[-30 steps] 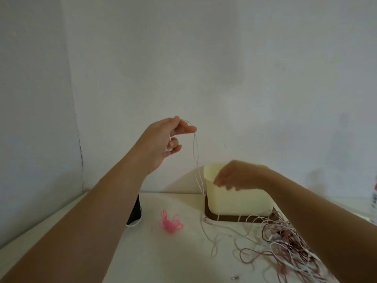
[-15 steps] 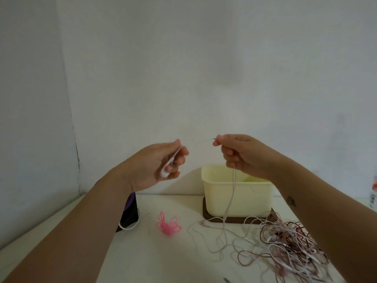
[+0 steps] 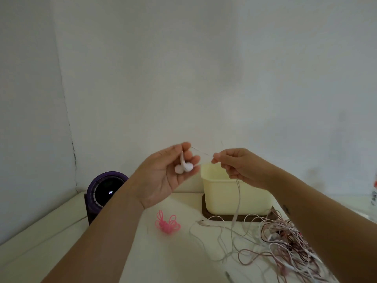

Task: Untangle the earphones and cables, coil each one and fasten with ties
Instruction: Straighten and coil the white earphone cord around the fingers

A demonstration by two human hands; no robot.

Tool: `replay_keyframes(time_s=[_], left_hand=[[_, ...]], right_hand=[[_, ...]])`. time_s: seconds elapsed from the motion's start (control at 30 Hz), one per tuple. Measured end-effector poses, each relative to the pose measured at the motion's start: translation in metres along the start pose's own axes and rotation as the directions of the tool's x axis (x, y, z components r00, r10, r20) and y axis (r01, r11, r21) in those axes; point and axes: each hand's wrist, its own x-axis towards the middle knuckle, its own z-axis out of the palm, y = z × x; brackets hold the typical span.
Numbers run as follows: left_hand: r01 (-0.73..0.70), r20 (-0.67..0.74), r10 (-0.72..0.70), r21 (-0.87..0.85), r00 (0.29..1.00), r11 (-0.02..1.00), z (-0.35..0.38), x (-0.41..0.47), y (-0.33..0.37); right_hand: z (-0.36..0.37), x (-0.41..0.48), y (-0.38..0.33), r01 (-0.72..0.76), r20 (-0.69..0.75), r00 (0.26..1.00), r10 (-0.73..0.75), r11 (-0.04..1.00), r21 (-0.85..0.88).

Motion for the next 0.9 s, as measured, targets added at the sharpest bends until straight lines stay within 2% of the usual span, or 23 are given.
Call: replay_keyframes(time_s=[0.13,0.23,0.4,0.5,0.67,0.77,0.9], left_hand=[[-0.138,-0.152,0.119,-0.122,0.981,0.983,-0.003,0.02,-0.001],[-0.184,-0.256,0.15,-0.117,0.955,0.976,-0.013,0.035,-0.009],[-0.096,-0.39,0.054,-0.088,0.919,0.991,-0.041,0.051,-0.036],[-0.008,-0.391,0.0,-0.021,0.92,1.0,-0.052,0.055,-0.055],[0.055,-0.357,0.012,0.177,0.934,0.983,-0.059,0.063,-0.076],[0.051,-0.304,0.042,0.292,0.952,0.955,-0.064,0.07,-0.083],[0.02,-0.269,0.076,0.336,0.96,0.941,-0.059,0.078,-0.085]], right_hand=[[0.019,-0.001,0.029,-0.067,0.094,0.994,0.064,0.997,0.035],[0.03,-0.006,0.035,-0.044,0.161,0.985,0.064,0.992,-0.122],[0.035,-0.015,0.014,0.059,0.218,0.975,0.052,0.879,-0.473],[0.035,-0.013,0.001,0.132,0.232,0.973,0.003,0.815,-0.564],[0.031,-0.007,-0.006,0.188,0.228,0.971,-0.065,0.796,-0.576],[0.028,0.001,-0.004,0.194,0.182,0.977,-0.114,0.834,-0.516],[0.021,0.012,-0.001,0.175,0.102,0.984,-0.148,0.916,-0.36]])
